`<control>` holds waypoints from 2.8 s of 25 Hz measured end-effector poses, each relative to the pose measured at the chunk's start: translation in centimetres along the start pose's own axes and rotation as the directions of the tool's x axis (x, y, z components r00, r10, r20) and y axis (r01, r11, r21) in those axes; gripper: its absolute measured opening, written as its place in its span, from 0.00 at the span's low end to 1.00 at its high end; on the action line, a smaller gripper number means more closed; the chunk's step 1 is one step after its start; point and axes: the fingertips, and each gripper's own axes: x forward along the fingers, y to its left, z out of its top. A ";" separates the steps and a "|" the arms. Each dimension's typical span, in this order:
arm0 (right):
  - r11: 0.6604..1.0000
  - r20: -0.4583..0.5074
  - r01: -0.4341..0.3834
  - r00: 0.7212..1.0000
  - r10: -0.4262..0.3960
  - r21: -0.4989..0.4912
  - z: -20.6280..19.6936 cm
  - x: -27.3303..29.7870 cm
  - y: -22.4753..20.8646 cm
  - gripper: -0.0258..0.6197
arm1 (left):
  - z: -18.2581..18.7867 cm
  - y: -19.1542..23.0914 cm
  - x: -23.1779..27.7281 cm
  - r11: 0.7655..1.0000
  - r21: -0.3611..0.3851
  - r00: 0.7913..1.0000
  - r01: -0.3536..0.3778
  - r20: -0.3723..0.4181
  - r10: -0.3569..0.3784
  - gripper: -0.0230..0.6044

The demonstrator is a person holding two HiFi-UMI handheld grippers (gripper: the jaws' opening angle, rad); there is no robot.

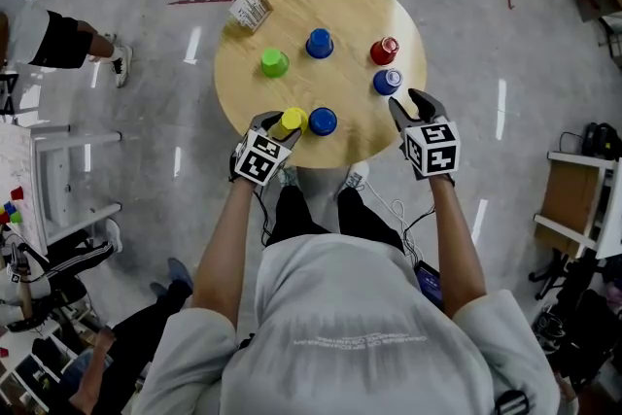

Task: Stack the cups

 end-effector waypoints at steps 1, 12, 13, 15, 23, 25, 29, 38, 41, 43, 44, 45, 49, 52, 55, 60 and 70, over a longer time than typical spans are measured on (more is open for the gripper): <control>1.000 -0.002 -0.003 1.000 0.003 -0.001 -0.1 0.1 0.1 0.37 | -0.1 -0.1 0.0 1.000 -0.002 1.000 -0.002 -0.001 0.002 0.41; 1.000 0.019 0.012 1.000 -0.012 0.001 0.5 0.3 -1.0 0.40 | 5.8 1.9 -4.7 0.997 -0.080 0.977 -0.001 0.212 0.018 0.45; 1.000 0.024 0.019 1.000 -0.019 0.003 0.8 0.3 -1.3 0.41 | 7.1 2.4 -5.6 0.996 -0.089 0.967 -0.003 0.253 0.025 0.45; 1.000 0.030 0.030 0.999 -0.030 0.009 1.2 0.4 -1.7 0.42 | 9.8 3.3 -7.4 0.996 -0.090 0.945 -0.012 0.323 0.041 0.45; 1.000 -0.072 0.019 0.997 -0.018 0.012 -1.0 5.0 -3.2 0.49 | 16.9 4.5 -11.9 0.996 -0.066 0.879 -0.052 0.471 0.077 0.44; 1.000 -0.114 0.013 0.993 -0.012 0.009 -2.1 6.6 -3.4 0.49 | 17.2 4.7 -12.1 0.996 -0.066 0.877 -0.055 0.475 0.080 0.43; 1.000 -0.170 0.013 0.985 -0.011 0.013 -3.5 9.1 -3.5 0.50 | 16.6 5.2 -12.0 0.995 -0.076 0.884 -0.060 0.459 0.089 0.43; 1.000 -0.163 0.009 0.987 -0.009 -0.002 -3.6 8.8 -2.1 0.44 | 14.2 6.1 -12.3 0.990 -0.118 0.893 -0.073 0.435 0.118 0.42; 0.997 -0.145 -0.058 0.988 0.051 -0.042 -3.4 7.3 1.4 0.44 | 13.4 6.3 -12.1 0.988 -0.136 0.894 -0.070 0.430 0.123 0.42; 0.992 -0.148 -0.101 0.985 0.089 -0.074 -3.8 6.4 3.9 0.44 | 12.8 6.3 -12.0 0.988 -0.140 0.898 -0.068 0.423 0.121 0.41; 0.989 -0.154 -0.117 0.983 0.103 -0.088 -4.1 6.1 4.9 0.44 | 12.5 6.3 -12.0 0.988 -0.141 0.900 -0.067 0.419 0.121 0.41; 0.986 -0.162 -0.131 0.980 0.114 -0.100 -4.4 5.9 5.8 0.44 | 12.3 6.4 -12.0 0.988 -0.143 0.902 -0.065 0.416 0.120 0.41; 0.977 -0.198 -0.165 0.971 0.137 -0.135 -6.0 5.2 8.2 0.44 | 11.4 6.4 -12.1 0.987 -0.152 0.907 -0.058 0.405 0.116 0.41; 0.975 -0.214 -0.182 0.965 0.151 -0.131 -6.6 5.3 9.1 0.44 | 10.9 6.5 -12.1 0.987 -0.151 0.912 -0.055 0.395 0.111 0.41; 0.972 -0.225 -0.194 0.961 0.161 -0.132 -7.0 5.9 9.7 0.44 | 10.5 6.6 -12.0 0.987 -0.151 0.916 -0.055 0.386 0.110 0.41; 0.967 -0.241 -0.203 0.957 0.163 -0.153 -7.8 6.7 10.5 0.44 | 9.7 6.2 -11.8 0.987 -0.153 0.921 -0.053 0.374 0.107 0.41; 0.973 -0.140 -0.218 0.968 0.207 -0.071 -4.7 4.3 10.3 0.52 | 10.7 6.9 -11.4 0.989 -0.138 0.922 -0.057 0.372 0.105 0.41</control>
